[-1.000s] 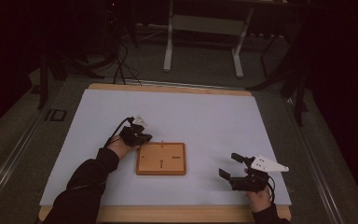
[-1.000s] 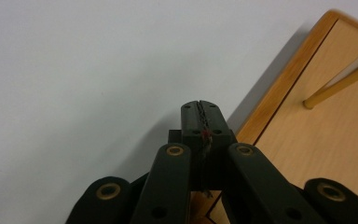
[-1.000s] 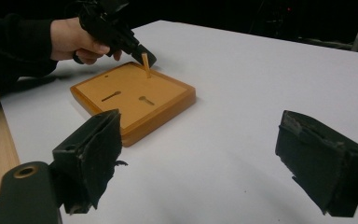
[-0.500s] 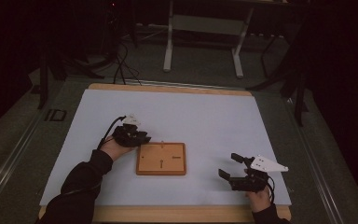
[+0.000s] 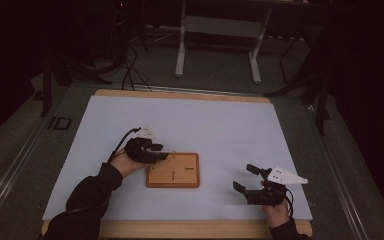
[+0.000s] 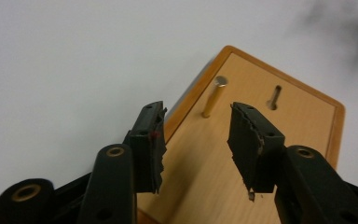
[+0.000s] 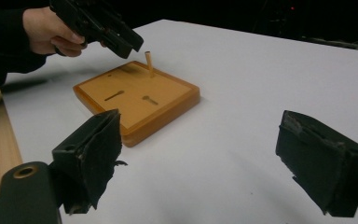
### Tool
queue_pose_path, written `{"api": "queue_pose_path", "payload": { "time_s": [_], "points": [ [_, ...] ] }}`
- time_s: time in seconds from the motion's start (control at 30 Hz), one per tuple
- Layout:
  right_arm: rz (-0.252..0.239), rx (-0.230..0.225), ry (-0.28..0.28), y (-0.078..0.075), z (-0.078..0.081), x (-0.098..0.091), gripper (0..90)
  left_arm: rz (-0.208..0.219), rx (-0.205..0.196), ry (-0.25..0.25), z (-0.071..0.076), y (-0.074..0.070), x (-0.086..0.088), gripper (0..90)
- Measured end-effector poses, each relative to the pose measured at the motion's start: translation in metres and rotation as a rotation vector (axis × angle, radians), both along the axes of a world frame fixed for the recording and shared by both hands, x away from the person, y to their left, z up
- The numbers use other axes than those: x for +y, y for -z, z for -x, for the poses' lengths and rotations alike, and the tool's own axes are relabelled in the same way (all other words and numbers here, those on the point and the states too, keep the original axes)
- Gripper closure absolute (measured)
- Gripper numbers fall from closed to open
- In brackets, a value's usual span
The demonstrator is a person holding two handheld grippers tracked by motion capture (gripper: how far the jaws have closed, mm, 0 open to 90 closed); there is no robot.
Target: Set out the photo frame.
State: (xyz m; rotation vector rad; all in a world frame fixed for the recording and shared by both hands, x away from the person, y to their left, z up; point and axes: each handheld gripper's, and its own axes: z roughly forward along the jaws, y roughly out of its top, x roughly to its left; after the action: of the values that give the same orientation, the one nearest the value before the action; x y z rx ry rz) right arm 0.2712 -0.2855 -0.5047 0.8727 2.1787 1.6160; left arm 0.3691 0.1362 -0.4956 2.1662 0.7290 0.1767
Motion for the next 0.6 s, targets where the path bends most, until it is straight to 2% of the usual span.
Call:
{"api": "queue_pose_path", "payload": {
  "time_s": [0.17,0.2,0.43,0.6],
  "points": [
    [-0.002,-0.009,0.0,0.0,0.0,0.002,13.1,-0.001,-0.008,-0.003,-0.002,-0.001,-0.004,53.2],
    [0.0,-0.012,-0.003,0.0,0.001,0.002,12.9,0.006,-0.006,-0.007,-0.003,0.0,-0.005,51.0],
    [-0.012,-0.029,0.007,-0.003,0.002,0.002,12.9,0.03,-0.011,0.01,-0.009,0.003,-0.015,50.9],
    [0.035,-0.024,-0.008,-0.001,0.002,0.005,13.4,0.03,-0.017,0.022,-0.011,0.006,-0.021,47.9]
  ]
}}
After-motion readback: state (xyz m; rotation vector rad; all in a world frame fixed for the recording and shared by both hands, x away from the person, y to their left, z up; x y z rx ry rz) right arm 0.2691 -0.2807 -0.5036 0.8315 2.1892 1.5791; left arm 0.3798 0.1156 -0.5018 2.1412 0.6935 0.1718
